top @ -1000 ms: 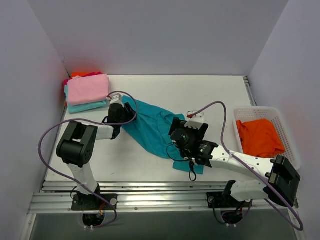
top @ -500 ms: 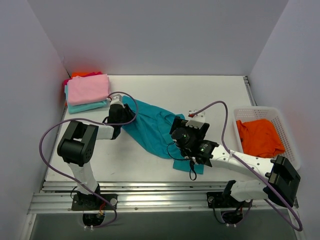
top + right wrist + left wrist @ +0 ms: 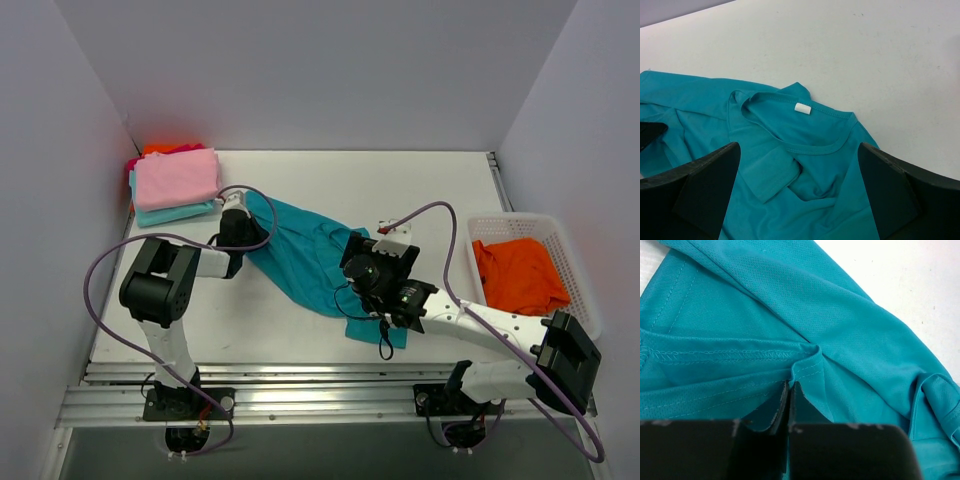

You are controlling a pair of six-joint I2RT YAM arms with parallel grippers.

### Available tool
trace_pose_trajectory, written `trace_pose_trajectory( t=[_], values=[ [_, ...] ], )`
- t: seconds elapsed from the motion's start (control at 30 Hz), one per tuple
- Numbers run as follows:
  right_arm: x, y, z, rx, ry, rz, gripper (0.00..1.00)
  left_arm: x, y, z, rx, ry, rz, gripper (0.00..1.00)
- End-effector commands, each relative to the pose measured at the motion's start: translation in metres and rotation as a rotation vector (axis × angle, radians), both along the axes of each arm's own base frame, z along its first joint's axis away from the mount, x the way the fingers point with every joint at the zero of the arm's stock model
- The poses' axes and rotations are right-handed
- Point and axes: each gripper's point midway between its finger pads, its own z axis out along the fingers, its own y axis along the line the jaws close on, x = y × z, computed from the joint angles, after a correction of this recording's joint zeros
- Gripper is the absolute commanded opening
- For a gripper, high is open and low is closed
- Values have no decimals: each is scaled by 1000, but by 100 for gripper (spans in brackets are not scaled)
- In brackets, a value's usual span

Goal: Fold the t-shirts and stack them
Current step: Flatten out the tshirt

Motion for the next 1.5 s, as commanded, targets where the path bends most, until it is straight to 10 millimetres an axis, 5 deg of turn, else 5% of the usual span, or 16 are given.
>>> trace_pose_trajectory(
  t=[0.0, 0.27, 0.63, 0.87, 1.0, 1.2, 1.3, 1.47],
  values=[
    [1, -8, 3, 2, -16, -38, 100, 16, -4, 12, -17, -43, -2, 3],
    [2, -7, 3, 9, -21, -38, 100, 13, 1, 57, -17, -115, 15, 2],
    [-4, 1, 1, 89, 21, -31, 100, -22, 21, 123, -27, -185, 81, 2],
    [-46, -6, -28, 105, 146, -64, 100, -52, 41, 130, 1, -178, 161, 2],
    [-83, -45, -46, 122, 240, -146, 100, -72, 61, 133, 26, -174, 237, 2],
    [-132, -30, -69, 190, 456, -30, 100, -95, 65, 127, -1, -162, 243, 2],
    [-151, -41, -64, 123, 514, -58, 99, -102, 61, 118, -5, -127, 223, 2],
    [-155, -58, -40, 61, 532, -197, 98, -117, 50, 112, -24, -123, 185, 2]
  ],
)
